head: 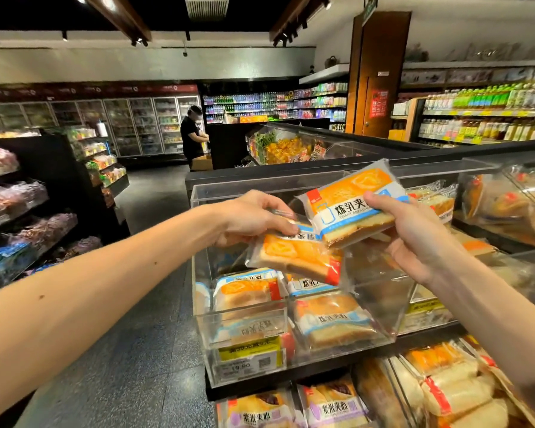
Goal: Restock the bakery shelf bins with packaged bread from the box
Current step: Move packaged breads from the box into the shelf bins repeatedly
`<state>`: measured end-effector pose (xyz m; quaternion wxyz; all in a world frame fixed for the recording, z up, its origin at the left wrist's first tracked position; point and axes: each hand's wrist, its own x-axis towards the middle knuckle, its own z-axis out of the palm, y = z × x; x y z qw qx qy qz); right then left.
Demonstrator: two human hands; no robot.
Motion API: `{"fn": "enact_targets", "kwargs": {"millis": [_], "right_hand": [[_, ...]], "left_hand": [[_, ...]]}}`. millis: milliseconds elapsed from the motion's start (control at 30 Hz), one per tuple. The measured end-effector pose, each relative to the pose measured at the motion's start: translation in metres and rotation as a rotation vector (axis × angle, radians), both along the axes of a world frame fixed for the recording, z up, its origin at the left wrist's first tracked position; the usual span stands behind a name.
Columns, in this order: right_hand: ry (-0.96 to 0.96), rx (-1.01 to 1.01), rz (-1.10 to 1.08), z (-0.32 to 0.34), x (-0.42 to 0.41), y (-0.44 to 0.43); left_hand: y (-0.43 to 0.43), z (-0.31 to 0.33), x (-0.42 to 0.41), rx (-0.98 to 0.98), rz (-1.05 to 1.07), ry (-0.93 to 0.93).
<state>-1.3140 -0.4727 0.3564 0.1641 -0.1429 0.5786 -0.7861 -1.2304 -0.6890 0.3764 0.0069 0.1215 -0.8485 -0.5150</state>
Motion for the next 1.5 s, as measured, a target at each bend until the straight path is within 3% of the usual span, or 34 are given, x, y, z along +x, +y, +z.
{"fn": "enact_targets", "kwargs": {"millis": [100, 267, 433, 533, 667, 1000, 1067, 1100, 1167, 1233, 1300, 1400, 1500], "right_hand": [[0.063, 0.028, -0.039, -0.003, -0.004, 0.005], [0.142, 0.104, -0.030, -0.009, -0.003, 0.003], [0.186, 0.179, -0.004, -0.011, 0.001, -0.002], [0.194, 0.205, 0.012, -0.014, 0.001, -0.003], [0.189, 0.224, 0.027, -0.016, -0.001, -0.003], [0.182, 0.258, 0.041, -0.016, 0.000, -0.007], [0.181, 0.263, 0.044, -0.017, -0.001, -0.007], [0.177, 0.265, 0.043, -0.018, -0.001, -0.007], [0.171, 0.262, 0.035, -0.018, -0.003, -0.008], [0.187, 0.248, -0.006, -0.017, -0.004, -0.012], [0.201, 0.241, -0.062, -0.016, -0.006, -0.017], [0.258, 0.307, -0.067, -0.018, -0.009, -0.025], [0.584, 0.738, -0.117, -0.019, -0.018, -0.029]], "left_hand": [[-0.012, 0.005, 0.004, -0.102, 0.117, -0.006], [-0.011, -0.012, 0.006, -0.499, 0.169, -0.038], [-0.005, -0.037, 0.002, -0.462, 0.139, -0.243], [-0.004, -0.041, 0.003, -0.547, 0.029, -0.470], [-0.008, -0.043, 0.000, -0.882, -0.133, -0.681], [0.003, -0.065, -0.002, -1.236, -0.427, -0.776], [0.001, -0.063, -0.002, -1.254, -0.385, -0.674], [-0.003, -0.060, -0.005, -1.176, -0.309, -0.551], [-0.008, -0.052, -0.012, -0.634, -0.074, -0.309], [0.000, -0.038, -0.013, 0.066, 0.056, -0.272], [0.009, -0.031, -0.012, 0.407, 0.051, -0.307], [0.016, -0.030, -0.018, 0.460, 0.070, -0.248], [0.017, -0.035, -0.025, 0.296, 0.107, -0.203]]}}
